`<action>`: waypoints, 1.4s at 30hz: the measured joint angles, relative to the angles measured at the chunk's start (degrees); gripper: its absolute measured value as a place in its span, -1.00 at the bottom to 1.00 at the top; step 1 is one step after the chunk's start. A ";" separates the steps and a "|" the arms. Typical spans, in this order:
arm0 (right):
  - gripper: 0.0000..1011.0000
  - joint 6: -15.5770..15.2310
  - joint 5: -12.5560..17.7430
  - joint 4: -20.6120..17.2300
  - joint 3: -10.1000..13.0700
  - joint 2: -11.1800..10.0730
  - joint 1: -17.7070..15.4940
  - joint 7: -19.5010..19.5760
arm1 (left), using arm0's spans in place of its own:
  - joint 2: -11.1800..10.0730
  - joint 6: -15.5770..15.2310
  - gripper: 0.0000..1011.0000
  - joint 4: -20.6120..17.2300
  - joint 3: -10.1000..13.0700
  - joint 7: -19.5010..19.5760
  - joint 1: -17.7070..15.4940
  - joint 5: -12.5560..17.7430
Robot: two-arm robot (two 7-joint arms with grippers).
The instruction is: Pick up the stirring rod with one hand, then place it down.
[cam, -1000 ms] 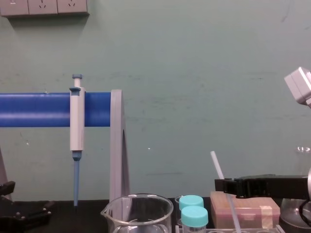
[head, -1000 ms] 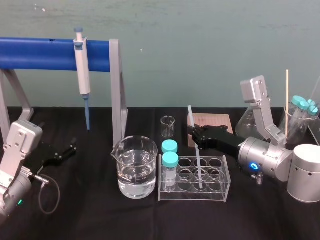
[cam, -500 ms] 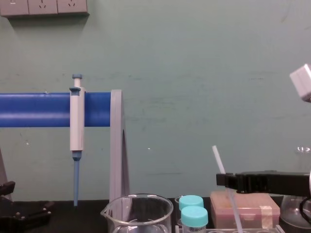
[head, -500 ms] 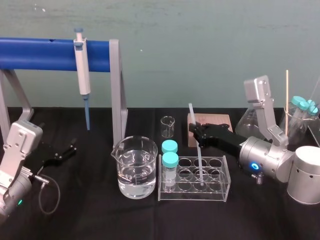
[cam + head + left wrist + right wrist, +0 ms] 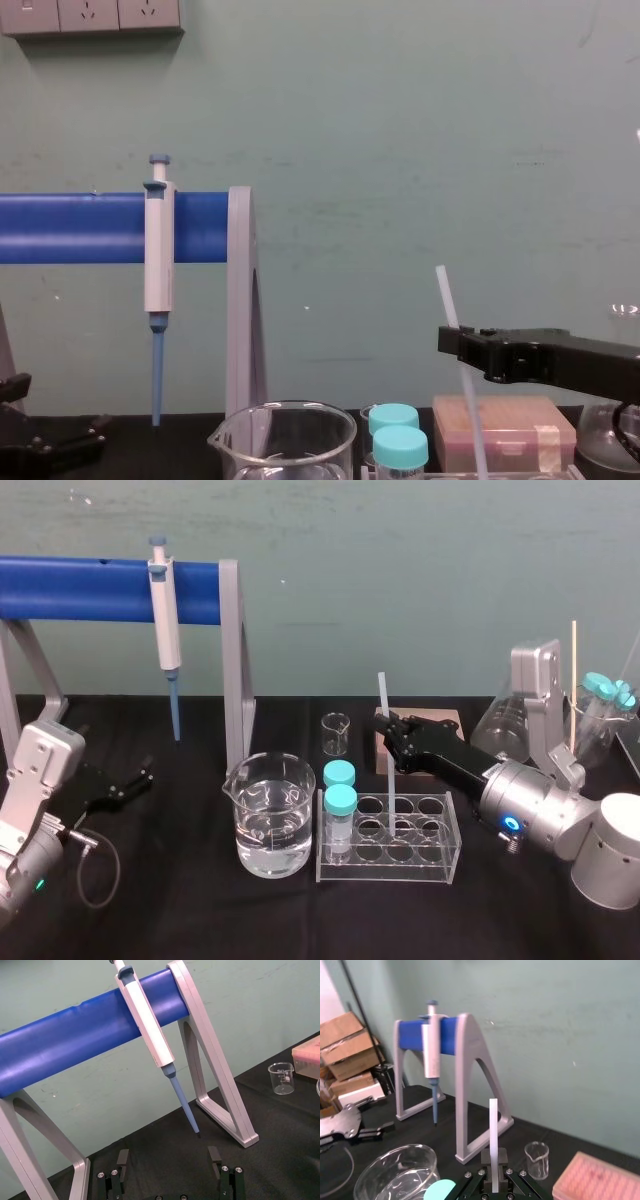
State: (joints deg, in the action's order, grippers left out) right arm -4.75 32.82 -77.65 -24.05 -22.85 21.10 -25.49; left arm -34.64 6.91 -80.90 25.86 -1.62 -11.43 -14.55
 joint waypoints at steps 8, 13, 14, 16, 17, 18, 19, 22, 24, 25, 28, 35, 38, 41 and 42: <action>-0.87 8.54 -5.43 -0.96 -0.65 -1.32 -1.57 -2.04 | 0.00 0.00 0.98 0.00 0.00 0.00 0.00 0.00; -0.87 10.15 -6.54 -2.41 0.62 -1.48 -2.45 -2.18 | 0.00 0.00 0.98 0.00 0.00 0.00 0.00 0.00; -0.87 10.15 -6.54 -2.41 0.62 -1.48 -2.45 -2.18 | 0.00 0.00 0.98 0.00 0.00 0.00 0.00 0.00; -0.87 10.50 -6.46 -3.31 1.55 -1.42 -2.75 -2.14 | 0.00 0.00 0.98 0.00 0.00 0.00 0.00 0.00; -0.87 10.68 -6.23 -4.01 2.25 -1.31 -2.91 -2.12 | 0.00 0.00 0.98 0.00 0.00 0.00 0.00 0.00; -0.87 10.68 -6.23 -4.01 2.25 -1.31 -2.91 -2.12 | 0.00 0.00 0.98 0.00 0.00 0.00 0.00 0.00; -0.87 10.93 -5.81 -4.81 3.14 -1.20 -3.01 -2.02 | 0.00 0.00 0.98 0.00 0.00 0.00 0.00 0.00; -0.87 11.44 -5.02 -6.47 4.80 -1.05 -3.22 -1.61 | 0.00 0.00 0.98 0.00 0.00 0.00 0.00 0.00; -0.87 11.83 -4.76 -7.28 5.56 -1.06 -3.34 -1.41 | 0.00 0.00 0.98 0.00 0.00 0.00 0.00 0.00; -0.87 12.06 -4.49 -8.21 6.37 -1.12 -3.47 -1.12 | 0.00 0.00 0.98 0.00 0.00 0.00 0.00 0.00; -0.87 12.12 -4.29 -9.34 7.41 -1.25 -3.59 -0.62 | 0.00 0.00 0.98 0.00 0.00 0.00 0.00 0.00; -0.87 10.97 -5.46 -12.01 10.13 -1.78 -3.92 2.31 | 0.00 0.00 0.98 0.00 0.00 0.00 0.00 0.00; -0.87 10.55 -5.88 -12.37 10.77 -1.76 -4.06 2.96 | 0.00 0.00 0.98 0.00 0.00 0.00 0.00 0.00; -0.87 10.19 -6.16 -12.66 11.17 -1.61 -4.21 3.44 | 0.00 0.00 0.98 0.00 0.00 0.00 0.00 0.00; -0.87 9.96 -6.31 -12.78 11.42 -1.48 -4.31 3.67 | 0.00 0.00 0.98 0.00 0.00 0.00 0.00 0.00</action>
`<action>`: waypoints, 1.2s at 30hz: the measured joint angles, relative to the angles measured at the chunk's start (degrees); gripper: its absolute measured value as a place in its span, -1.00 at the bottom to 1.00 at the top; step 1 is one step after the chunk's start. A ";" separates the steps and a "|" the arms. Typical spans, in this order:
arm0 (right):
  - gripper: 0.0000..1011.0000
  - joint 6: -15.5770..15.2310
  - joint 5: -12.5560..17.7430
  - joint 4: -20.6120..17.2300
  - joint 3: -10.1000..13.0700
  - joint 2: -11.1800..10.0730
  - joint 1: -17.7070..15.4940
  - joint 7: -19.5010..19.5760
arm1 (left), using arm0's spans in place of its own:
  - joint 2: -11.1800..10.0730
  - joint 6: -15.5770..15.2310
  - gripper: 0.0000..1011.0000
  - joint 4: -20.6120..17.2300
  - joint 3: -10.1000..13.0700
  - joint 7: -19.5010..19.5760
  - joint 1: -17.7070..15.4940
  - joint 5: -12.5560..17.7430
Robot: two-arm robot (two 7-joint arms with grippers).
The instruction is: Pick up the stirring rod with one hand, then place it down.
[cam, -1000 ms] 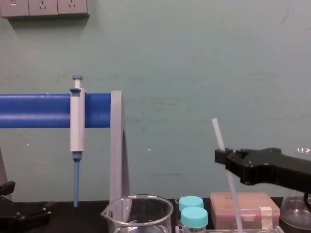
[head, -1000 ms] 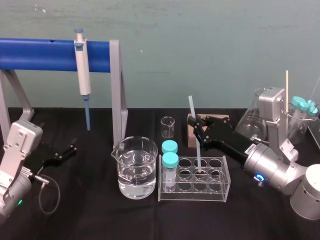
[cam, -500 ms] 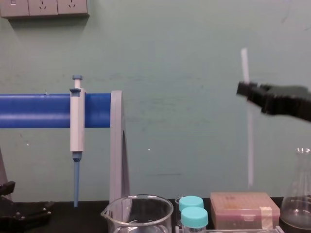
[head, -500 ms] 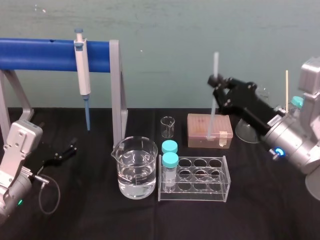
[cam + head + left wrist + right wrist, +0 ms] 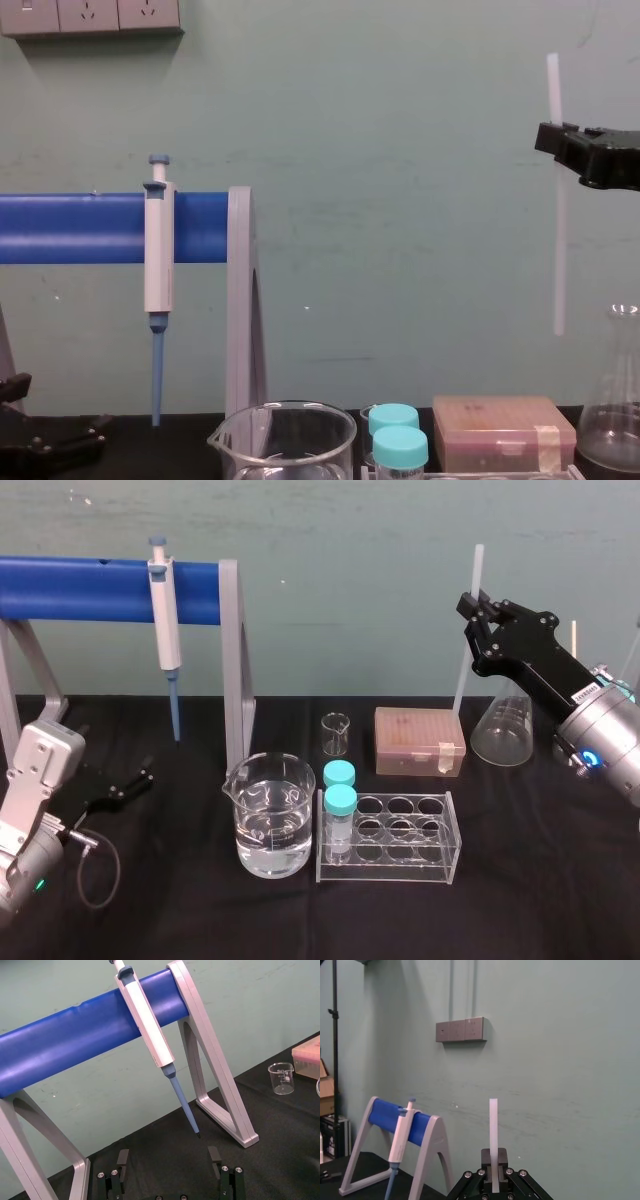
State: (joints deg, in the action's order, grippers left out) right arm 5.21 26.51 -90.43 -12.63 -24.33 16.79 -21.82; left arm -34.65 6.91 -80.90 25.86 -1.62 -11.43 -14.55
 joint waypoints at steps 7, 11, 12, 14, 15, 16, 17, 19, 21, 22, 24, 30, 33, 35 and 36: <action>-0.87 -0.57 -0.56 -0.14 0.68 0.51 -0.23 0.49 | 0.00 0.00 0.98 0.00 0.00 0.00 0.00 0.00; -0.87 -0.93 -0.82 -0.14 0.90 0.69 -0.33 0.47 | 0.00 0.00 0.98 0.00 0.00 0.00 0.00 0.00; -0.87 -0.99 -0.85 -0.14 0.92 0.72 -0.34 0.47 | 0.00 0.00 0.98 0.00 0.00 0.00 0.00 0.00; -0.87 -1.13 -0.91 -0.13 0.98 0.82 -0.38 0.45 | 0.00 0.00 0.98 0.00 0.00 0.00 0.00 0.00; -0.87 -1.18 -0.92 -0.13 1.01 0.84 -0.41 0.45 | 0.00 0.00 0.98 0.00 0.00 0.00 0.00 0.00; -0.87 -1.24 -0.93 -0.14 1.04 0.86 -0.42 0.44 | 0.00 0.00 0.98 0.00 0.00 0.00 0.00 0.00; -0.87 -1.28 -0.94 -0.14 1.07 0.88 -0.45 0.44 | 0.00 0.00 0.98 0.00 0.00 0.00 0.00 0.00; -0.87 -1.32 -0.99 -0.15 1.17 0.94 -0.56 0.44 | 0.00 0.00 0.98 0.00 0.00 0.00 0.00 0.00; -0.87 -1.38 -1.05 -0.26 1.25 1.00 -0.66 0.45 | 0.00 0.00 0.98 0.00 0.00 0.00 0.00 0.00; -0.87 -1.39 -1.06 -0.28 1.28 1.01 -0.68 0.45 | 0.00 0.00 0.98 0.00 0.00 0.00 0.00 0.00; -0.87 -1.50 -1.06 -0.33 1.41 1.02 -0.74 0.44 | 0.00 0.00 0.98 0.00 0.00 0.00 0.00 0.00; -0.87 -1.80 -1.21 -0.43 1.52 1.02 -0.87 0.44 | 0.00 0.00 0.98 0.00 0.00 0.00 0.00 0.00; -0.87 -1.92 -1.23 -0.57 1.55 1.00 -0.96 0.44 | 0.00 0.00 0.98 0.00 0.00 0.00 0.00 0.00; -0.87 -2.00 -1.28 -0.65 1.56 0.99 -1.06 0.44 | 0.00 0.00 0.98 0.00 0.00 0.00 0.00 0.00; -0.87 -2.04 -1.31 -0.74 1.56 0.98 -1.14 0.44 | 0.00 0.00 0.98 0.00 0.00 0.00 0.00 0.00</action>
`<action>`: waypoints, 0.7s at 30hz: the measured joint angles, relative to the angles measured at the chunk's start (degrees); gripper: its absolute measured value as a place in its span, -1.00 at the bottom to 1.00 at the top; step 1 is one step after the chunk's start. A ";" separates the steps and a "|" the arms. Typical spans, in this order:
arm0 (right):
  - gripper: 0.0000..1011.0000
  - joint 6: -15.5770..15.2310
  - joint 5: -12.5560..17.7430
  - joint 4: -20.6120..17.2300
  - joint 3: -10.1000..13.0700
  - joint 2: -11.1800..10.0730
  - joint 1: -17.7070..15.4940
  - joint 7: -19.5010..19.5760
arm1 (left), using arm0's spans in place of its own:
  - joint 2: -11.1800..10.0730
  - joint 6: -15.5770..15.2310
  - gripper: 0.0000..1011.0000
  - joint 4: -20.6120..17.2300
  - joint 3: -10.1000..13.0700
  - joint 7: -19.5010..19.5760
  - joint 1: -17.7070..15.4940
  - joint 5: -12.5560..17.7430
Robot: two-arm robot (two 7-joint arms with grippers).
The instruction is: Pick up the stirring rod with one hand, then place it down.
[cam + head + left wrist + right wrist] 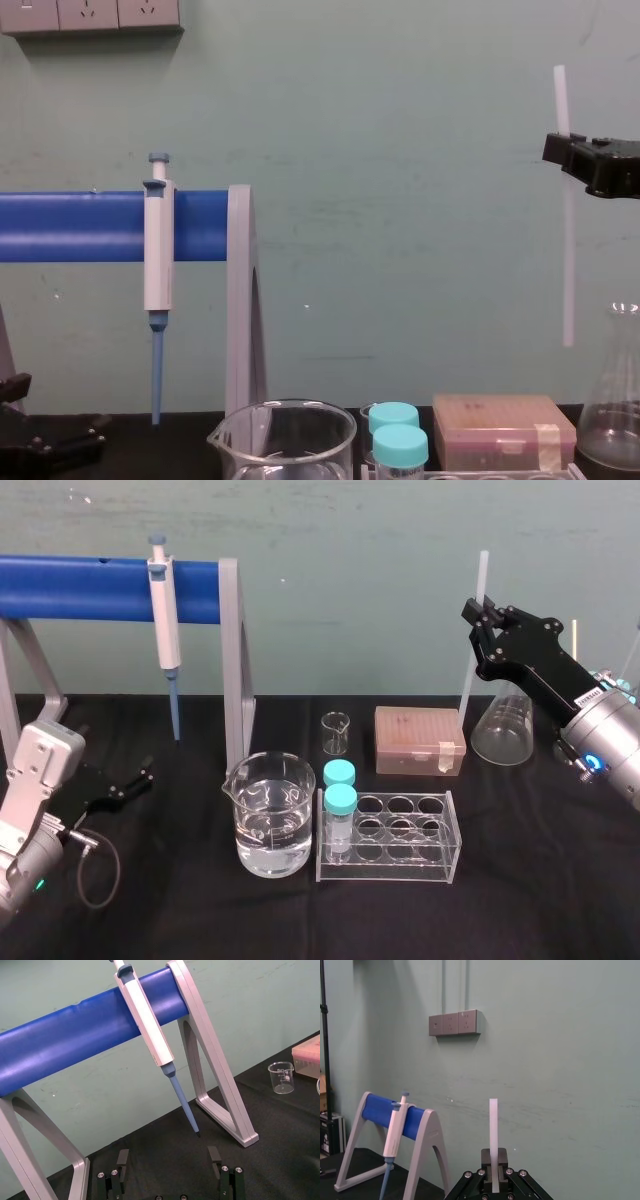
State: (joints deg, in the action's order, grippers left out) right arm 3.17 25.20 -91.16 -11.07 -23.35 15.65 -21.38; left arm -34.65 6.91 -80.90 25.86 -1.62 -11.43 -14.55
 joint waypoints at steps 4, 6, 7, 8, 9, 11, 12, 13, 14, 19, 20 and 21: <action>-0.87 -0.13 -0.01 -0.10 -0.01 -0.02 -0.07 0.00 | 0.00 0.00 0.98 0.00 0.00 0.00 0.00 0.00; -0.87 -0.15 -0.03 -0.11 -0.03 -0.01 -0.09 -0.01 | 0.00 0.00 0.98 0.00 0.00 0.00 0.00 0.00; -0.87 -0.15 -0.05 -0.11 -0.06 0.01 -0.10 0.00 | 0.00 0.00 0.98 0.00 0.00 0.00 0.00 0.00; -0.87 -0.15 -0.06 -0.11 -0.08 0.03 -0.10 0.00 | 0.00 0.00 0.98 0.00 0.00 0.00 0.00 0.00; -0.87 -0.15 -0.08 -0.11 -0.09 0.03 -0.12 0.00 | 0.00 0.00 0.98 0.00 0.00 0.00 0.00 0.00; -0.87 -0.17 -0.10 -0.21 -0.10 0.03 -0.22 0.00 | 0.00 0.00 0.98 0.00 0.00 0.00 0.00 0.00; -0.87 -0.18 -0.12 -0.25 -0.09 0.03 -0.25 0.01 | 0.00 0.00 0.98 0.00 0.00 0.00 0.00 0.00; -0.87 -0.19 -0.13 -0.28 -0.10 0.03 -0.28 0.02 | 0.00 0.00 0.98 0.00 0.00 0.00 0.00 0.00; -0.87 -0.20 -0.14 -0.29 -0.10 0.03 -0.29 0.03 | 0.00 0.00 0.98 0.00 0.00 0.00 0.00 0.00; -0.87 -0.20 -0.23 -0.31 -0.10 0.07 -0.39 0.06 | 0.00 0.00 0.98 0.00 0.00 0.00 0.00 0.00; -0.87 -0.20 -0.24 -0.31 -0.10 0.08 -0.39 0.06 | 0.00 0.00 0.98 0.00 0.00 0.00 0.00 0.00; -0.87 -0.21 -0.25 -0.31 -0.09 0.09 -0.40 0.07 | 0.00 0.00 0.98 0.00 0.00 0.00 0.00 0.00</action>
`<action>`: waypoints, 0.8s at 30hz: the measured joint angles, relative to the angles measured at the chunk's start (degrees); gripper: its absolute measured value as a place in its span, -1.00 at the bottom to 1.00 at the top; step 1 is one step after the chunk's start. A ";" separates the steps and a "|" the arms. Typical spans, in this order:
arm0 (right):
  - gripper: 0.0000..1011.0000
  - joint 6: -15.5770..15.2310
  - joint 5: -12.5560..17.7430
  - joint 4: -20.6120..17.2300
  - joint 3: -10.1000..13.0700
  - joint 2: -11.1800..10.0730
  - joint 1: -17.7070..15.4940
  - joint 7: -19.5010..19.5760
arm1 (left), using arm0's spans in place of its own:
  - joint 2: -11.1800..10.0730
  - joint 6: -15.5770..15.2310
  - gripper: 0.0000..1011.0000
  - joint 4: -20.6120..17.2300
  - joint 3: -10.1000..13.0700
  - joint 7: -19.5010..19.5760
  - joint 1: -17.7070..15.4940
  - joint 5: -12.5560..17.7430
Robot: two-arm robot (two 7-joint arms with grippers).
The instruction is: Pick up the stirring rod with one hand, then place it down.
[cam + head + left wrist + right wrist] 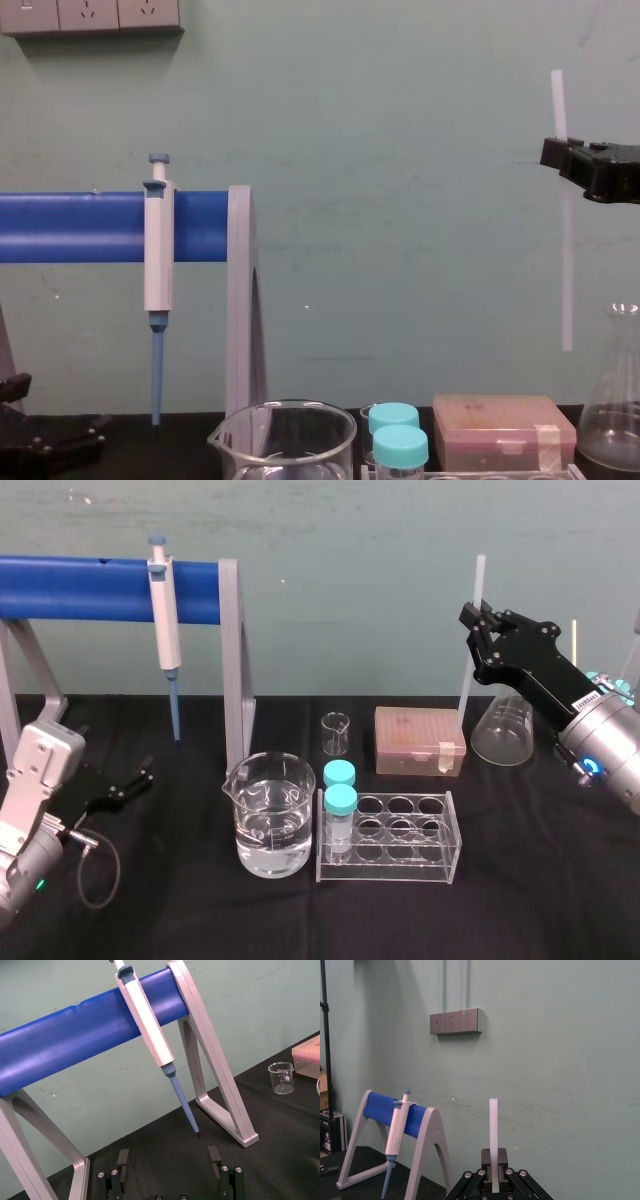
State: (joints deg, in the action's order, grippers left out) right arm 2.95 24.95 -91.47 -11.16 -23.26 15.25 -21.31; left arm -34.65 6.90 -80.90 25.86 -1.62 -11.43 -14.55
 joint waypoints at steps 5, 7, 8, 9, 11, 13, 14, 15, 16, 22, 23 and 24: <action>-0.87 -0.08 0.00 0.09 0.00 0.09 0.07 -0.01 | 0.00 0.00 0.98 0.00 0.00 0.00 0.00 0.00; -0.87 -0.15 0.00 0.13 -0.04 0.12 0.14 -0.01 | 0.00 0.00 0.98 0.00 0.00 0.00 0.00 0.00; -0.87 -0.18 0.00 0.13 -0.04 0.12 0.15 -0.01 | 0.00 0.00 0.98 0.00 0.00 0.00 0.00 0.00; -0.87 -0.19 0.00 0.14 -0.05 0.13 0.15 -0.01 | 0.00 0.00 0.98 0.00 0.00 0.00 0.00 0.00; -0.87 -0.22 0.02 0.17 -0.05 0.11 0.16 -0.01 | 0.00 0.00 0.98 0.00 0.00 0.00 0.00 0.00; -0.87 -0.25 0.05 0.18 -0.04 0.08 0.17 -0.03 | 0.00 0.00 0.98 0.00 0.00 0.00 0.00 0.00; -0.87 -0.26 0.06 0.19 -0.04 0.08 0.18 -0.03 | 0.00 0.00 0.98 0.00 0.00 0.00 0.00 0.00; -0.87 -0.27 0.07 0.20 -0.04 0.07 0.18 -0.04 | 0.00 0.00 0.98 0.00 0.00 0.00 0.00 0.00; -0.87 -0.27 0.07 0.24 -0.04 0.06 0.23 -0.05 | 0.00 0.00 0.98 0.00 0.00 0.00 0.00 0.00; -0.87 -0.34 0.12 0.37 -0.04 0.04 0.37 -0.06 | 0.00 0.00 0.98 0.00 0.00 0.00 0.00 0.00; -0.87 -0.35 0.13 0.38 -0.05 0.03 0.37 -0.06 | 0.00 0.00 0.98 0.00 0.00 0.00 0.00 0.00; -0.87 -0.35 0.14 0.37 -0.05 0.03 0.37 -0.06 | 0.00 0.00 0.98 0.00 0.00 0.00 0.00 0.00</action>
State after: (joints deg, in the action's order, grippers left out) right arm 2.60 25.08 -91.10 -11.21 -23.23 15.61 -21.37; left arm -34.65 6.91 -80.90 25.86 -1.62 -11.43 -14.55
